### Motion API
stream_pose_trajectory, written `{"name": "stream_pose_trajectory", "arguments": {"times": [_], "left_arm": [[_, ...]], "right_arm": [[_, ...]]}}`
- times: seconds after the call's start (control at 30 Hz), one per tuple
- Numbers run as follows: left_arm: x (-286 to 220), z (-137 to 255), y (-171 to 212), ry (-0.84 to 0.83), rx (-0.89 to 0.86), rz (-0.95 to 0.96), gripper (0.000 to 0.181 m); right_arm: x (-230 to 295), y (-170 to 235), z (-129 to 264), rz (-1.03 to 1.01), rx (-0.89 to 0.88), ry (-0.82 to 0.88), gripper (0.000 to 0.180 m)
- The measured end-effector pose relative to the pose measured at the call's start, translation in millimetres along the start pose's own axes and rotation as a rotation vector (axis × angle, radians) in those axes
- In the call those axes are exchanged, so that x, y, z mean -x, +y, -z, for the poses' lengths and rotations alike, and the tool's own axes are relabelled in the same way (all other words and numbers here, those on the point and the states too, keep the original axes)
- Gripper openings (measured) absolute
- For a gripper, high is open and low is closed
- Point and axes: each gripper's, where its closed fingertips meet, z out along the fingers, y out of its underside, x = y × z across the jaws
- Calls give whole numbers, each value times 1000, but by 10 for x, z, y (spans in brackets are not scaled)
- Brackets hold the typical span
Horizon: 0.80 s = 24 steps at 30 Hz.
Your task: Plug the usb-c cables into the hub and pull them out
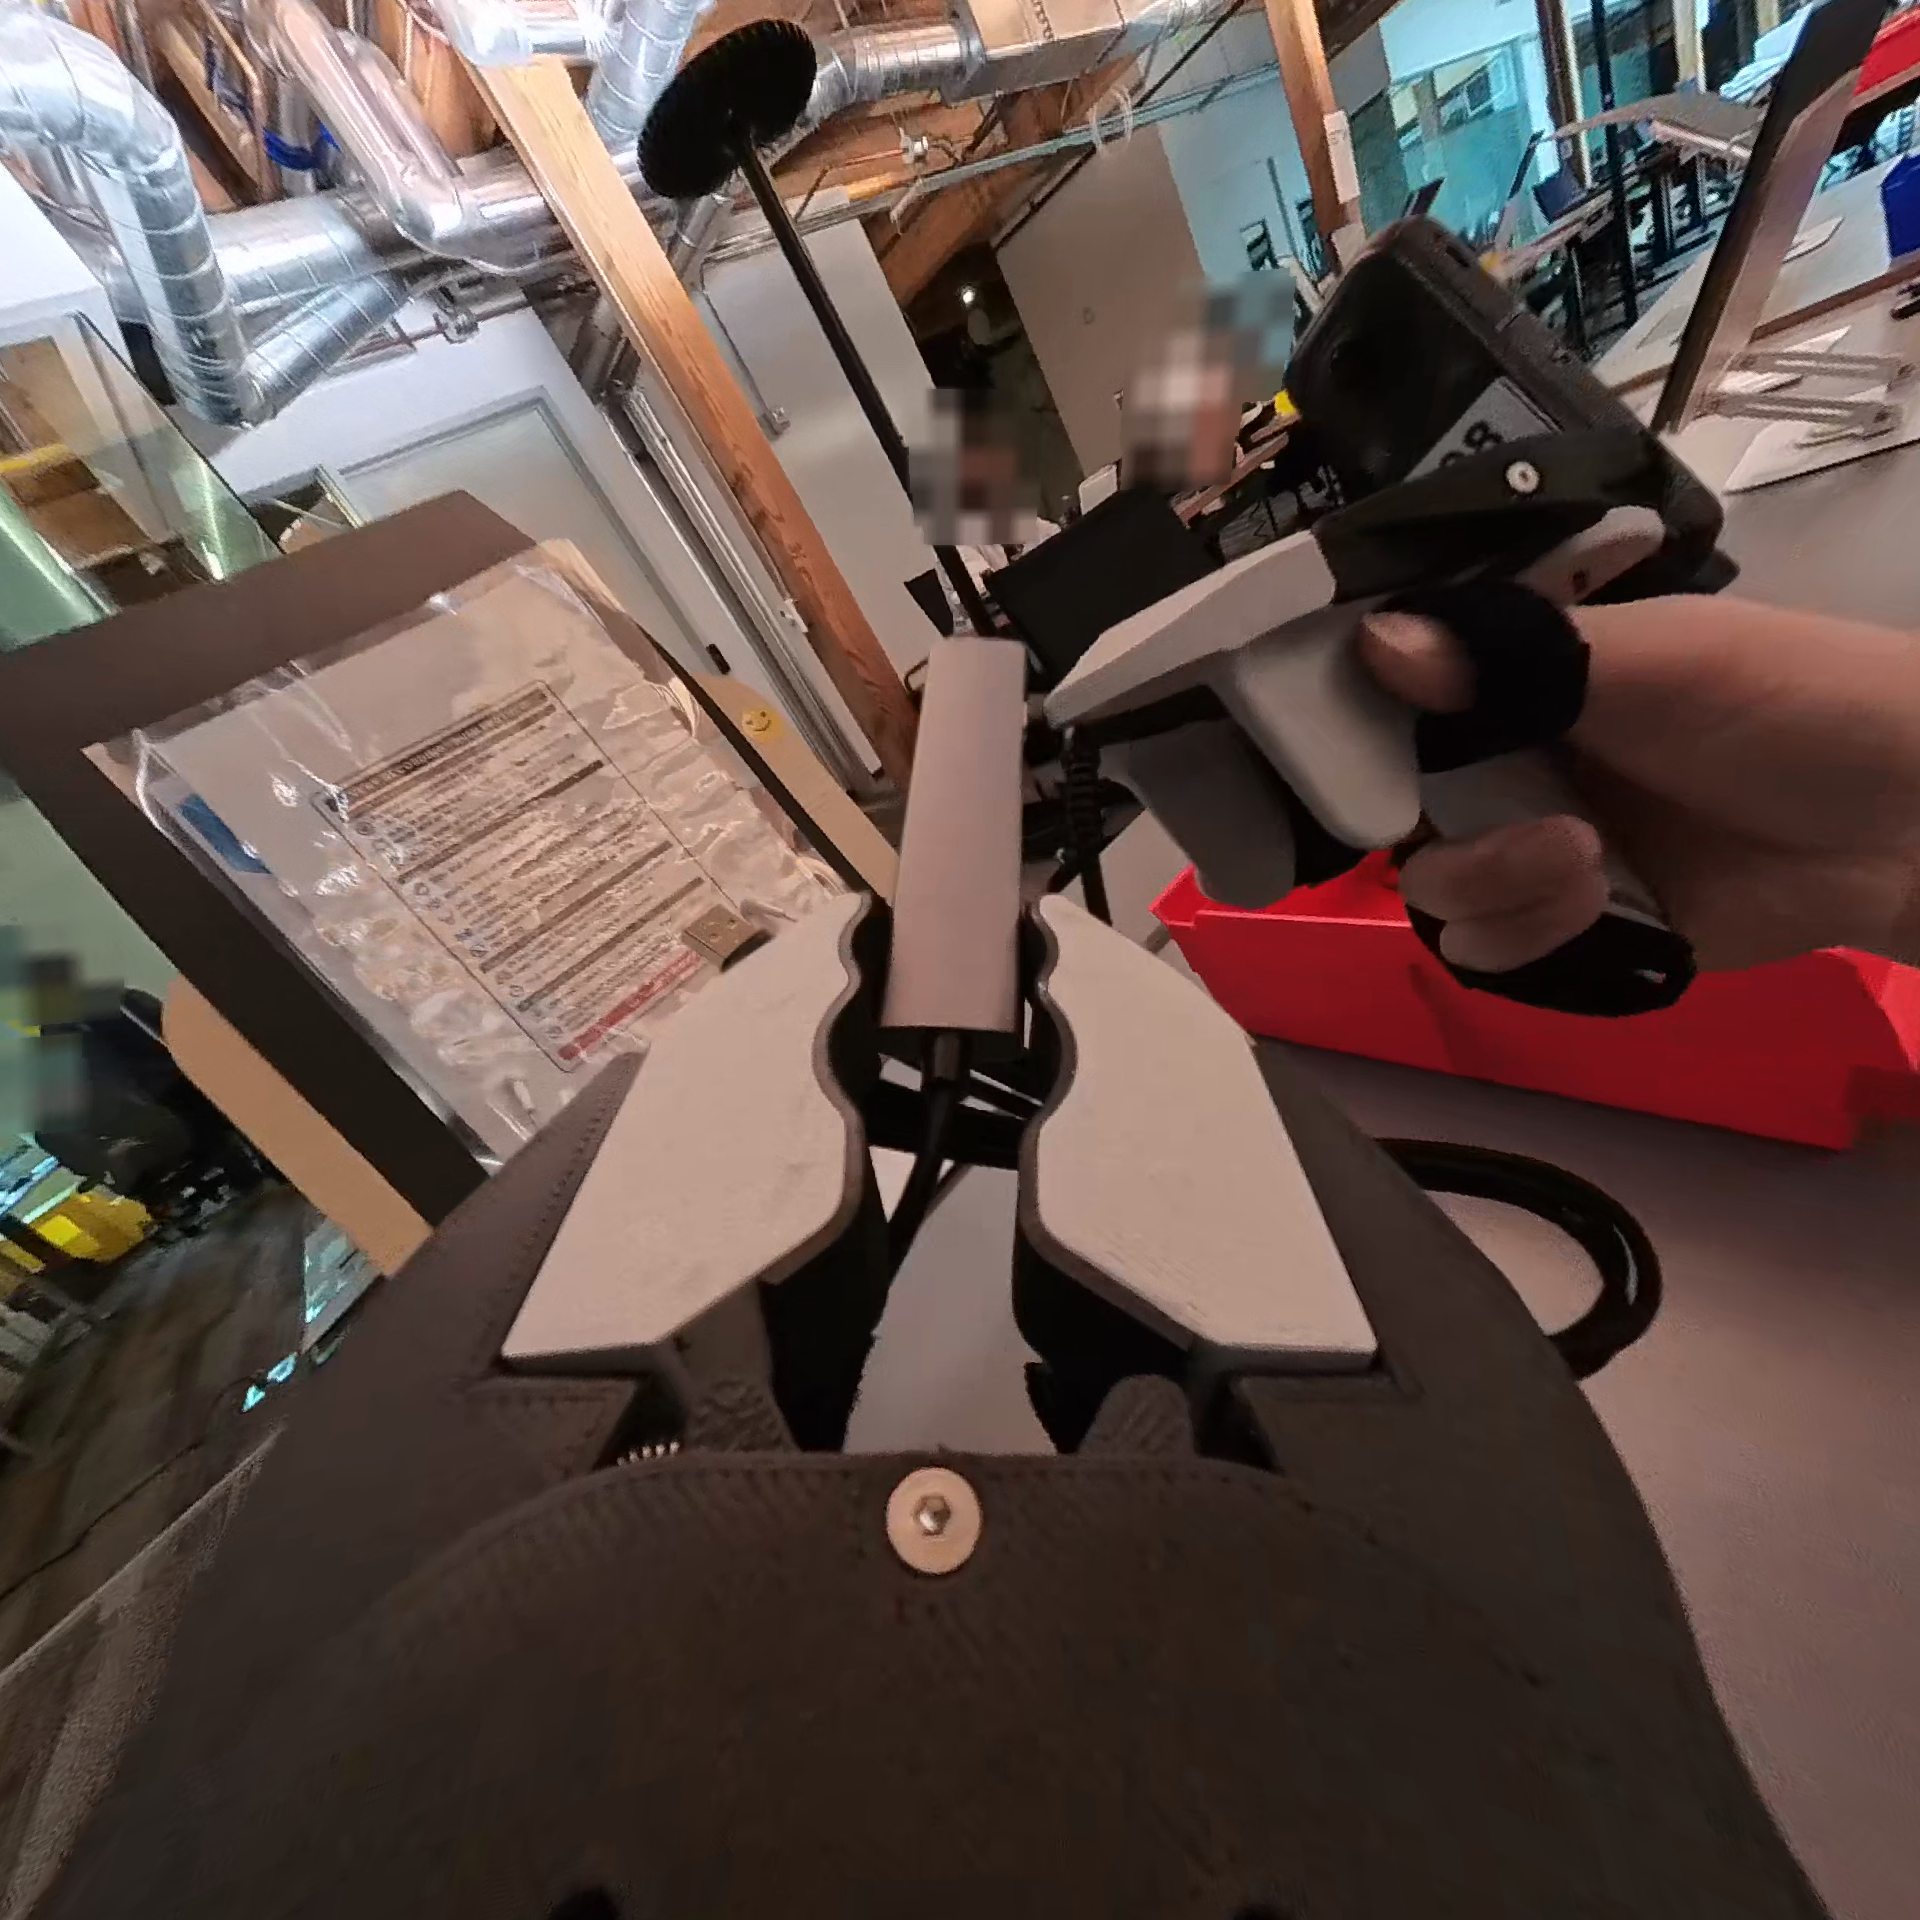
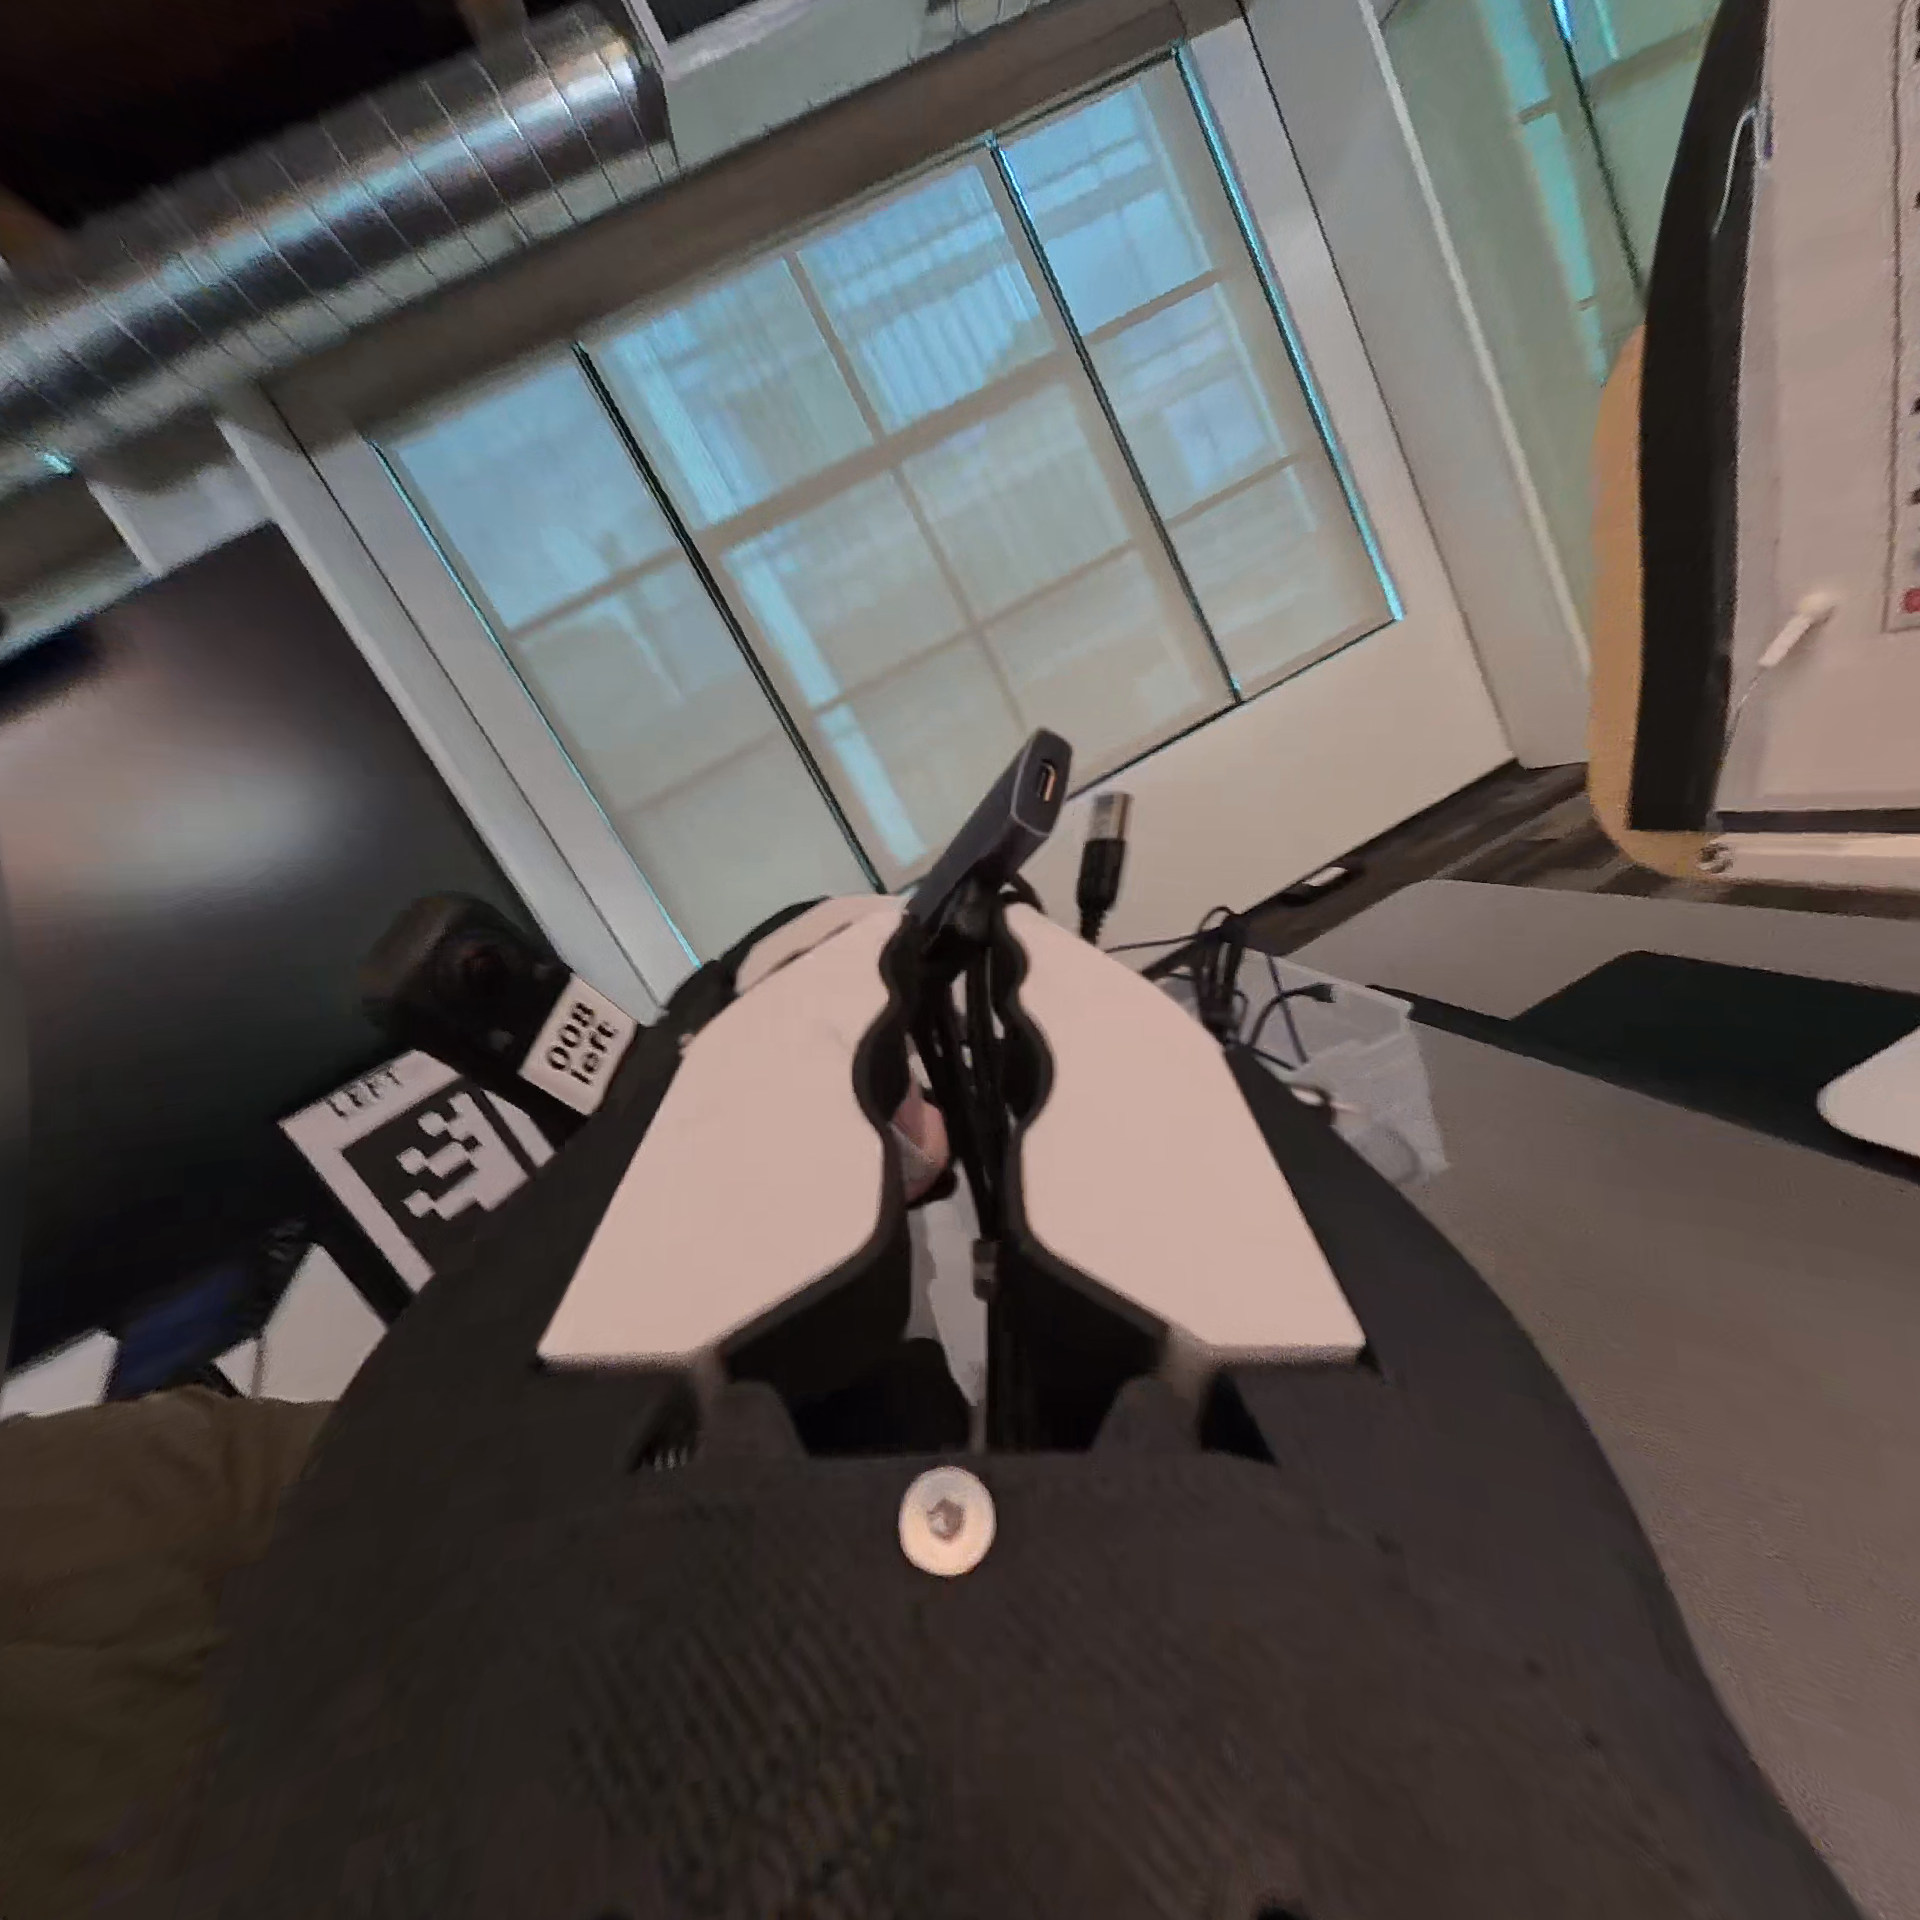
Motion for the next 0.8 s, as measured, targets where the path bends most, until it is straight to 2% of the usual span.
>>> {"name": "stream_pose_trajectory", "arguments": {"times": [0.1,0.23,0.3,0.43,0.53,0.6,0.8], "left_arm": [[-81,-59,145,81,81,75,24],[-216,-63,197,249,136,265,43],[-204,-44,184,281,124,313,43],[-323,57,175,468,111,345,40],[-438,226,46,669,26,411,24],[-446,276,11,725,-12,444,13],[-490,312,23,781,-40,419,10]], "right_arm": [[5,13,36,-10,38,-37,5],[-48,159,31,237,179,52,8],[-40,248,5,330,242,74,8],[175,407,-32,451,330,-44,8],[299,491,-26,483,378,-110,8],[381,522,-34,482,379,-155,8],[410,585,-49,520,381,-186,8]]}}
